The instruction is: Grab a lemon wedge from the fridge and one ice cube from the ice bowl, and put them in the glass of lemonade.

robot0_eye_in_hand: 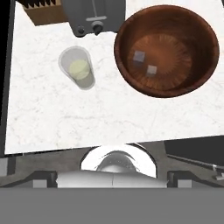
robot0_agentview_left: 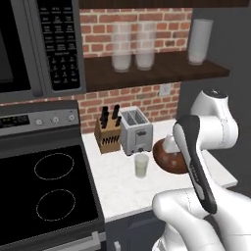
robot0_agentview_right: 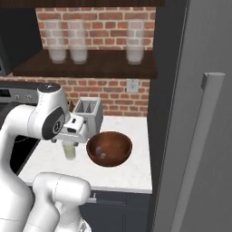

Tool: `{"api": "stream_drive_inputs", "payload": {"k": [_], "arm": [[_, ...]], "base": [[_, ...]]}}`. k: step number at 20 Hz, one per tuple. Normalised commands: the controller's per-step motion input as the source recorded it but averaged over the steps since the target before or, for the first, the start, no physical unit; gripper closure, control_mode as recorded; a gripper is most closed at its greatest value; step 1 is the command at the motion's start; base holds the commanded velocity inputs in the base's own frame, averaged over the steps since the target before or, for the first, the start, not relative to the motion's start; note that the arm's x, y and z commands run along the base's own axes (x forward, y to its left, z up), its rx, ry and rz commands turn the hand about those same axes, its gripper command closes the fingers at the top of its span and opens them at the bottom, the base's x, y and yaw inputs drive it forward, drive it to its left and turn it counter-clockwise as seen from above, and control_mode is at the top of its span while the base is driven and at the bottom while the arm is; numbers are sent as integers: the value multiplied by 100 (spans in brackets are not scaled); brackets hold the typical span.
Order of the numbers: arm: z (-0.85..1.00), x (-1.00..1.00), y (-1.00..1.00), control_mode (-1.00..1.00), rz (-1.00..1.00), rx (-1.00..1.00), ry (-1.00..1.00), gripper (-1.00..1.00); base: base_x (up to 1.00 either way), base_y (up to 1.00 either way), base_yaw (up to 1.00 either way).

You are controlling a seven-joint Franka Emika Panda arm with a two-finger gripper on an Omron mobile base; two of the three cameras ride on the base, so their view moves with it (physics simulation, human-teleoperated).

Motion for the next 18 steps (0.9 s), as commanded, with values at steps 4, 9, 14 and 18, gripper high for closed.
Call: {"api": "stream_drive_inputs", "payload": {"k": [4, 9, 14, 18], "arm": [[-36, 34, -9, -100, -14, -2, -18, -100], [-29, 40, -14, -100, -7, 0, -5, -100], [-23, 36, -17, -100, -2, 8, 3, -100], [-1, 26, -15, -100, 0, 19, 9, -100]], "base": [[0, 0, 0], [0, 0, 0], [0, 0, 0], [0, 0, 0]]}}
